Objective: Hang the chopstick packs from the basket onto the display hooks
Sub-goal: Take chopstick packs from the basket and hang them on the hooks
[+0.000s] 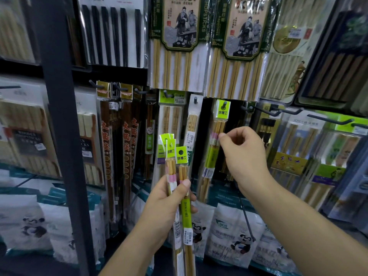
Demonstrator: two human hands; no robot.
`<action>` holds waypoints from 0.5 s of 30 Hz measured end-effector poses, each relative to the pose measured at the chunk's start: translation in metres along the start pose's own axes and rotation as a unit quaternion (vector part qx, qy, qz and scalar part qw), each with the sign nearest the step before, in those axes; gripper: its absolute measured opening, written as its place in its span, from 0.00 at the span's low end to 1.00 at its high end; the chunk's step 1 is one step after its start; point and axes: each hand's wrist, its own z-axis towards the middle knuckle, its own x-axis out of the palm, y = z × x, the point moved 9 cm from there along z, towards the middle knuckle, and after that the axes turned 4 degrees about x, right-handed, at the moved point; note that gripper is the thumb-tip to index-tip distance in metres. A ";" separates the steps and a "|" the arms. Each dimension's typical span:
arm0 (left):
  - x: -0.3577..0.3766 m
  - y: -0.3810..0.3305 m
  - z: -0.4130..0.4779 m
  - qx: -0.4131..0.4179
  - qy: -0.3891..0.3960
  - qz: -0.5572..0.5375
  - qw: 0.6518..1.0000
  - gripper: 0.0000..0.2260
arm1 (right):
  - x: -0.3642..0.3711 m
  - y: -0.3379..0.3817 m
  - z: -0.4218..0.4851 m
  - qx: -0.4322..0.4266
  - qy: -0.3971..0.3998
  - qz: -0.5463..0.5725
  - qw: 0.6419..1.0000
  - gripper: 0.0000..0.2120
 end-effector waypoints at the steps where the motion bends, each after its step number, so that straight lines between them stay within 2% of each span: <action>1: 0.001 0.000 0.000 -0.001 0.001 0.002 1.000 0.10 | 0.002 0.002 -0.006 -0.011 0.008 0.001 1.000 0.08; 5: 0.003 0.004 0.001 0.000 0.005 -0.012 1.000 0.09 | 0.031 0.006 -0.034 -0.048 0.121 -0.010 0.991 0.05; 8: 0.007 0.006 0.001 -0.001 0.025 -0.029 0.999 0.12 | 0.044 0.004 -0.048 -0.050 0.168 -0.029 0.984 0.06; 11: 0.010 0.007 0.001 -0.001 0.035 -0.036 0.999 0.17 | 0.048 0.001 -0.052 -0.032 0.187 -0.026 0.981 0.08; 15: 0.008 0.004 0.003 0.019 0.022 -0.042 0.999 0.14 | 0.042 0.010 -0.047 -0.055 0.159 -0.037 0.985 0.09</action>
